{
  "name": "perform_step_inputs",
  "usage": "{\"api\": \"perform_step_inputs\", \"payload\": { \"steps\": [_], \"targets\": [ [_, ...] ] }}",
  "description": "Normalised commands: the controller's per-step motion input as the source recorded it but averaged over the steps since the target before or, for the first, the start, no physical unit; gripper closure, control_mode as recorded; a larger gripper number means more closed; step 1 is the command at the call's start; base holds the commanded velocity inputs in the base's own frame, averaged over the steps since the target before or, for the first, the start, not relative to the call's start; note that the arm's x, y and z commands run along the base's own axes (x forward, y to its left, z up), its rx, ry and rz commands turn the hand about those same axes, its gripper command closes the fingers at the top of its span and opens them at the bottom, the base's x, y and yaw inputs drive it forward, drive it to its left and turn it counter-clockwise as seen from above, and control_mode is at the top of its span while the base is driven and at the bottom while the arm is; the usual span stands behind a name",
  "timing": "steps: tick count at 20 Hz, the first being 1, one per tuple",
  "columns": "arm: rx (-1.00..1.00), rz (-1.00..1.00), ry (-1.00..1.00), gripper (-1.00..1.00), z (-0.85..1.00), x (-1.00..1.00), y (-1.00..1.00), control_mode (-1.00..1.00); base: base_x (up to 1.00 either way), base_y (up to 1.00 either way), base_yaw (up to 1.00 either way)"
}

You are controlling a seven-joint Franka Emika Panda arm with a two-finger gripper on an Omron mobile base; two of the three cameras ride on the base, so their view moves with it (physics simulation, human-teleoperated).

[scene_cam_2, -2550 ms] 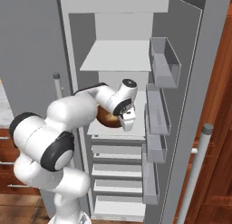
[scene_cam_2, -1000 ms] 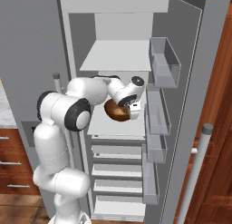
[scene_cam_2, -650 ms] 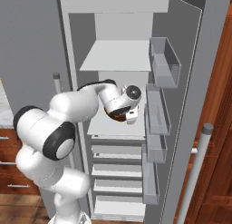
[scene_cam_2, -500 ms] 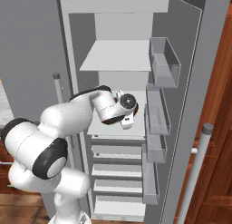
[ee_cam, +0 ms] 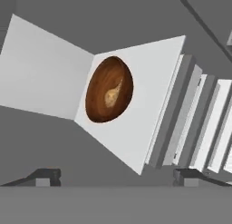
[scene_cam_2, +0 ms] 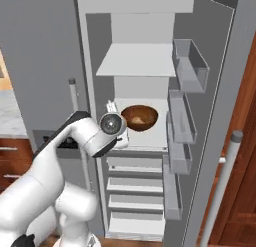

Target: Move the mug from next to the sink to the open cabinet. Then, move the bowl with the onion to the fridge to clear the area for faucet cleaning.

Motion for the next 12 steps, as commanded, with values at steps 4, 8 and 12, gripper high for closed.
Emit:
{"api": "perform_step_inputs", "payload": {
  "steps": [4, 8, 12],
  "targets": [
    [0.0, 0.0, 0.0, -1.0, 0.0, 0.0, 0.0, 1.0, -1.0, 0.61, 0.43],
    [0.0, 0.0, 0.0, -1.0, 0.0, 0.0, 0.0, 1.0, -0.59, 0.3, 0.74],
    [0.0, 0.0, 0.0, -1.0, 0.0, 0.0, 0.0, 1.0, -0.03, 0.33, 0.91]
  ]
}}
